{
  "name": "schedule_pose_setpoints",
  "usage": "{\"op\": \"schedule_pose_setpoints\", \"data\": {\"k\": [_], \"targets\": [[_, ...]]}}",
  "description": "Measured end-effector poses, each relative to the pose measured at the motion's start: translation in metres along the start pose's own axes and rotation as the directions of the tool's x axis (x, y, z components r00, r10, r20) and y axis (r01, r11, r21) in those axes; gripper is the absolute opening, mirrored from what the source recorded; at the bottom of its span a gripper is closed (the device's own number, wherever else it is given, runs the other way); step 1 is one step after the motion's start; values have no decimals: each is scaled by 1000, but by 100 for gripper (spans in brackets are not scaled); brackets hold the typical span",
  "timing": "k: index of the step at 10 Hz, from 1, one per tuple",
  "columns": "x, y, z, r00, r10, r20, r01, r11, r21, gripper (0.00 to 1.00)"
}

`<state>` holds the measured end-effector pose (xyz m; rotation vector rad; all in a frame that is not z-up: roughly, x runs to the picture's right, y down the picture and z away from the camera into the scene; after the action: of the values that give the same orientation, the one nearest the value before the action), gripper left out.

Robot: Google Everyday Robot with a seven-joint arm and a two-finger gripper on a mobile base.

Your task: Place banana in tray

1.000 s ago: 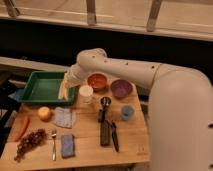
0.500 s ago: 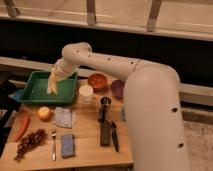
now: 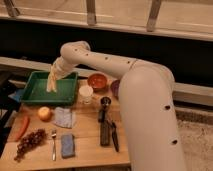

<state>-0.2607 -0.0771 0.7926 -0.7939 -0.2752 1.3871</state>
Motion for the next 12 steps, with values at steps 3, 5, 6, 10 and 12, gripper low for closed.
{"op": "schedule_pose_setpoints", "data": {"k": [3,5,6,10,12], "targets": [[-17,-5,6,1000,7,30,-7,1000,-15,20],[-39,-9,29,999,17,31,-16,999,-31,20],[-45,-10,36,999,19,29,-18,999,-34,20],[-40,-30,74,997,80,13,-79,995,-65,44],[-40,-33,83,993,110,39,-106,990,-97,65]]}}
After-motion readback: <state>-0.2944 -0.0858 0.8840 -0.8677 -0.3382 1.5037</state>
